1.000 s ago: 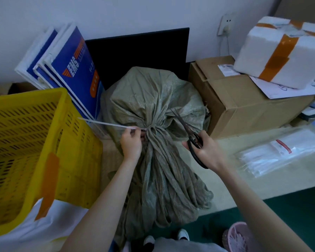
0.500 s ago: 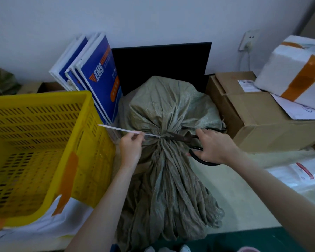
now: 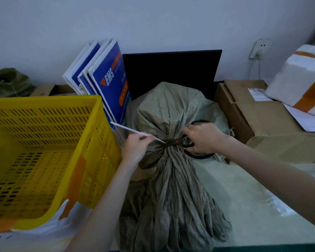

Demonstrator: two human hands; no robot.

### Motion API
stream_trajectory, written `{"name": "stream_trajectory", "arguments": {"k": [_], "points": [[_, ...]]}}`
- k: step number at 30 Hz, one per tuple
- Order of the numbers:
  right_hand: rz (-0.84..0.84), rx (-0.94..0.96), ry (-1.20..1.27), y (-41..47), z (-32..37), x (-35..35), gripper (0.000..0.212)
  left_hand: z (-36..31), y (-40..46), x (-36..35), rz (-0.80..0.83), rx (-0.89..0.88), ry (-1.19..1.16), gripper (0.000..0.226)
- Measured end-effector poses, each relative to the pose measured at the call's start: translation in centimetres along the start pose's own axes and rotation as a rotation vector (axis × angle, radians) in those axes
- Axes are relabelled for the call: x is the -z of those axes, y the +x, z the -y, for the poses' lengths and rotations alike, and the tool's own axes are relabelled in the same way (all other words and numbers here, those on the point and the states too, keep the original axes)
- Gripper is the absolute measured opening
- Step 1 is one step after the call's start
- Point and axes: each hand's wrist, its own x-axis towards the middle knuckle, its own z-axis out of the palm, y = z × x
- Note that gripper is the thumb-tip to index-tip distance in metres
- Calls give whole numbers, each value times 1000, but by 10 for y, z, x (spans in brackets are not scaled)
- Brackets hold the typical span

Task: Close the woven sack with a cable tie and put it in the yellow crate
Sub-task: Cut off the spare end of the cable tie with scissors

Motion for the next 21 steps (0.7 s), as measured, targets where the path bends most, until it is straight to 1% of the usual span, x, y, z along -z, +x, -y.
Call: {"name": "stream_trajectory", "arguments": {"k": [4,8,14,21], "points": [[9,65,-13,10,-7,-2,60,-5,1,3,40,3,-29,9],[61,115,-8,17,-13,-2,63,-10,1,3,77,-12,-36,9],[88,171,-26,23,-14,-7,66,-18,4,4,60,-48,-21,10],[50,203,-62,25,-15,-16,81,-19,4,3,54,-43,-30,9]]}}
